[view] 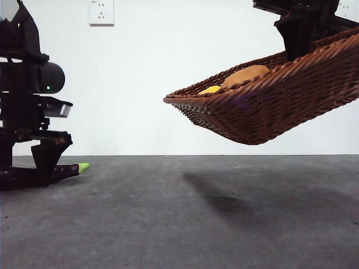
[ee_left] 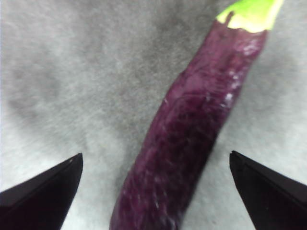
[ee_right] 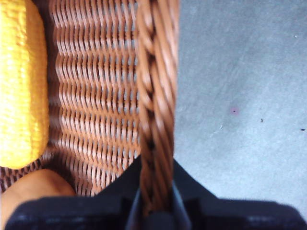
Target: Help me put the vegetables on the table into the basket
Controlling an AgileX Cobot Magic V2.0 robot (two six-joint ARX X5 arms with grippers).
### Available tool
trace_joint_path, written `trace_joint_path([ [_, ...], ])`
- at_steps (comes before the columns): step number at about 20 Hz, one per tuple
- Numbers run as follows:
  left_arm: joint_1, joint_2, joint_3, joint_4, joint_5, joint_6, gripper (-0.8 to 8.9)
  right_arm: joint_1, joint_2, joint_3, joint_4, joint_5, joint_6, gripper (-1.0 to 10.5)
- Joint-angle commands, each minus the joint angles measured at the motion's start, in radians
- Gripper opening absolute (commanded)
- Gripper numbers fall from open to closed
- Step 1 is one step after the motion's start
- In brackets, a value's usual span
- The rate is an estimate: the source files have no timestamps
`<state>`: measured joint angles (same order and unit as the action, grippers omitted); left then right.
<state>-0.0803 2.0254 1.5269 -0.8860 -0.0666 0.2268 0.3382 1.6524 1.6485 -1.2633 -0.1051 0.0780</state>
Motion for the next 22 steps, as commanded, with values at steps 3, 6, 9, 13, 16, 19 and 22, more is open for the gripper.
trace_joint_path([
  [3,0.018,0.024,-0.011,0.008,0.004,-0.018,-0.19,0.001,0.008,0.0,0.008,-0.01,-0.003,-0.1],
  [6,0.022,0.021,-0.01,0.014,0.039,-0.018,-0.09,0.001,0.007,0.0,0.007,-0.01,0.0,-0.1],
  [9,0.021,-0.024,-0.007,0.012,0.215,-0.049,-0.09,0.001,0.007,0.0,0.011,-0.01,0.001,-0.1],
  [13,-0.012,-0.167,-0.007,-0.015,0.565,-0.128,-0.09,0.001,0.008,0.0,0.011,-0.01,0.002,-0.1],
  [16,-0.095,-0.315,-0.007,-0.019,0.678,-0.146,-0.09,0.001,0.008,0.0,0.01,-0.01,0.009,-0.1],
  [19,-0.215,-0.43,-0.007,-0.018,0.677,-0.196,-0.09,0.001,0.007,0.0,0.011,-0.011,0.017,-0.1],
  [22,-0.352,-0.464,-0.007,-0.018,0.674,-0.264,-0.09,0.002,0.008,0.0,0.012,-0.06,0.016,-0.1],
])
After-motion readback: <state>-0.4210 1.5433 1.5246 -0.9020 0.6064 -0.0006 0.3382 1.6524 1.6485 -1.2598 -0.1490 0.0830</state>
